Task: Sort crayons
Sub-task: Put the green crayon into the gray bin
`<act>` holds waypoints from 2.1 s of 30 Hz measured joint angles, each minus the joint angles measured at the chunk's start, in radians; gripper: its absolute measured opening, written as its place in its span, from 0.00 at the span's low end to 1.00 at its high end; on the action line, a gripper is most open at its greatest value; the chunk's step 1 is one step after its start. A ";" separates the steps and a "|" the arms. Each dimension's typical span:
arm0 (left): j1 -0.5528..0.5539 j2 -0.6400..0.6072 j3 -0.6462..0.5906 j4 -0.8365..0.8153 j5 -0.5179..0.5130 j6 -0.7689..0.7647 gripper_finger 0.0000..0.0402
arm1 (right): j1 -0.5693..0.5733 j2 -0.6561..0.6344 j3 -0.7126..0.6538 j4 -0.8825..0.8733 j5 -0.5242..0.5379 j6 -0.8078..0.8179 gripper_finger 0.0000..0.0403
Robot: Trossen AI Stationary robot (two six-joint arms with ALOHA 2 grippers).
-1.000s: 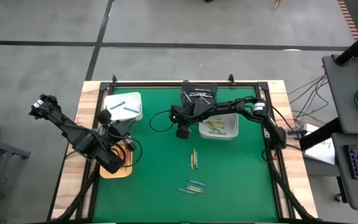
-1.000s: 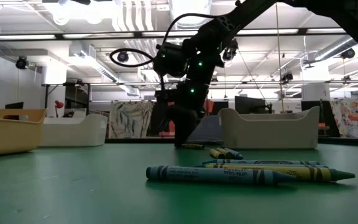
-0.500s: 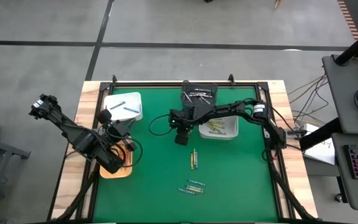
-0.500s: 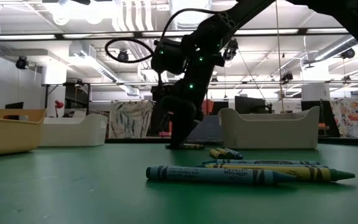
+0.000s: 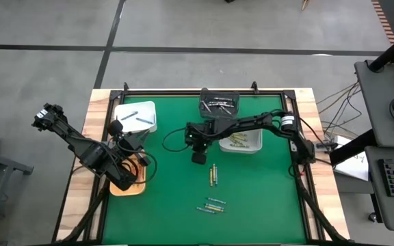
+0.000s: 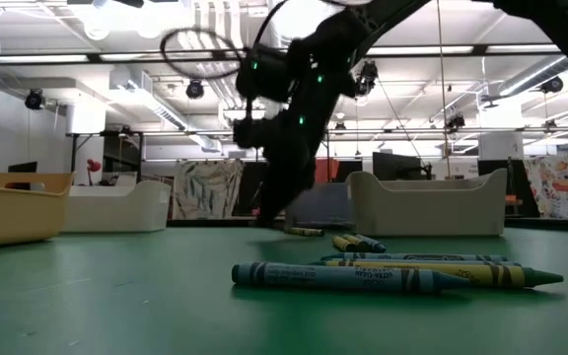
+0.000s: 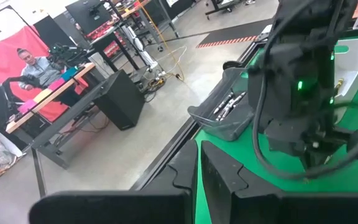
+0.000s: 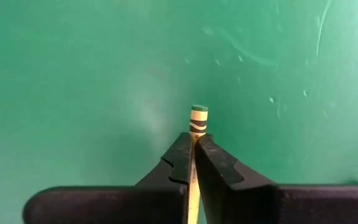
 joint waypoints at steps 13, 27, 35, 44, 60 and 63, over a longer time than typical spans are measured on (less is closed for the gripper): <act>0.000 0.000 0.000 0.028 0.000 0.000 0.01 | 0.054 -0.248 0.000 -0.198 0.000 -0.094 0.02; 0.000 0.001 0.000 0.056 0.000 -0.004 0.01 | 0.009 -0.491 -0.283 -0.499 0.090 -0.132 0.02; 0.000 0.000 0.000 0.099 0.000 0.003 0.01 | -0.066 -0.586 -0.481 -0.289 0.085 -0.136 0.08; 0.063 0.008 0.000 0.488 0.245 0.435 0.00 | -0.167 -0.586 -0.491 -0.237 0.086 -0.166 0.32; 0.361 0.254 0.000 0.667 0.602 0.795 0.00 | -0.110 -0.800 -0.516 -0.151 0.083 -0.128 0.34; 0.417 0.306 0.000 0.728 0.739 0.915 0.00 | -0.110 -0.855 -0.521 -0.090 0.077 -0.154 0.32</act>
